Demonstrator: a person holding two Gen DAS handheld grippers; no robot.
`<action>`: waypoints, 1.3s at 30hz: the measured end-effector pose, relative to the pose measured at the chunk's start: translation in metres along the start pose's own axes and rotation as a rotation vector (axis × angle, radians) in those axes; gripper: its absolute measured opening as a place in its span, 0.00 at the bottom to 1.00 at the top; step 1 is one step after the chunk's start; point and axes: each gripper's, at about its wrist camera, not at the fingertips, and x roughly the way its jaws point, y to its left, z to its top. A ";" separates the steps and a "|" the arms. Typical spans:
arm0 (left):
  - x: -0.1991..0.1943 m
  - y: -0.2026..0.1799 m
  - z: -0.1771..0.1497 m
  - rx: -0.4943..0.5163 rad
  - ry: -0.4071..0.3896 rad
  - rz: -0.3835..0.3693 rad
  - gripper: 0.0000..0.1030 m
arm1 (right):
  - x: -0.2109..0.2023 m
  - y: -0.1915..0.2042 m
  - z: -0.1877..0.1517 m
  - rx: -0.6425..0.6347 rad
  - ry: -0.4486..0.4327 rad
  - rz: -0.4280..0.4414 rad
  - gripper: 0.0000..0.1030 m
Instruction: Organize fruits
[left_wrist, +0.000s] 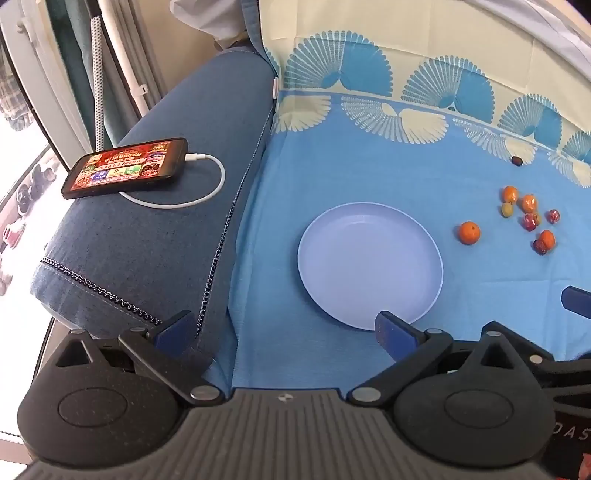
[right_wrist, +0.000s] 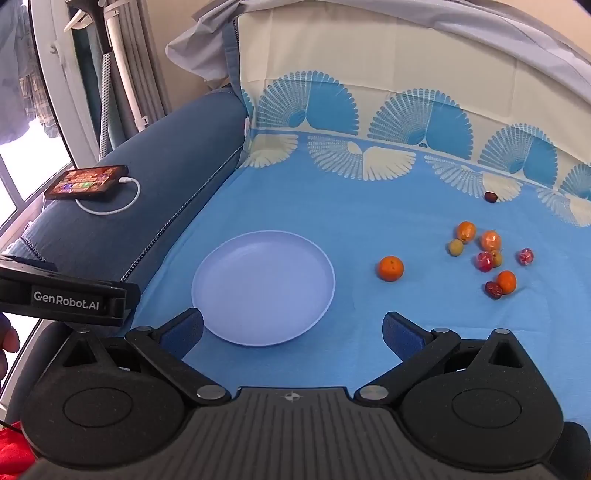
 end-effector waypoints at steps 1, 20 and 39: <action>0.000 0.000 0.000 0.004 0.000 0.003 1.00 | 0.001 0.001 -0.001 -0.002 0.003 0.002 1.00; 0.004 0.012 0.000 -0.010 0.005 -0.010 1.00 | 0.004 0.015 0.005 -0.050 0.014 -0.007 1.00; 0.006 0.015 0.001 -0.009 0.017 -0.018 1.00 | 0.006 0.025 0.007 -0.090 0.027 -0.010 1.00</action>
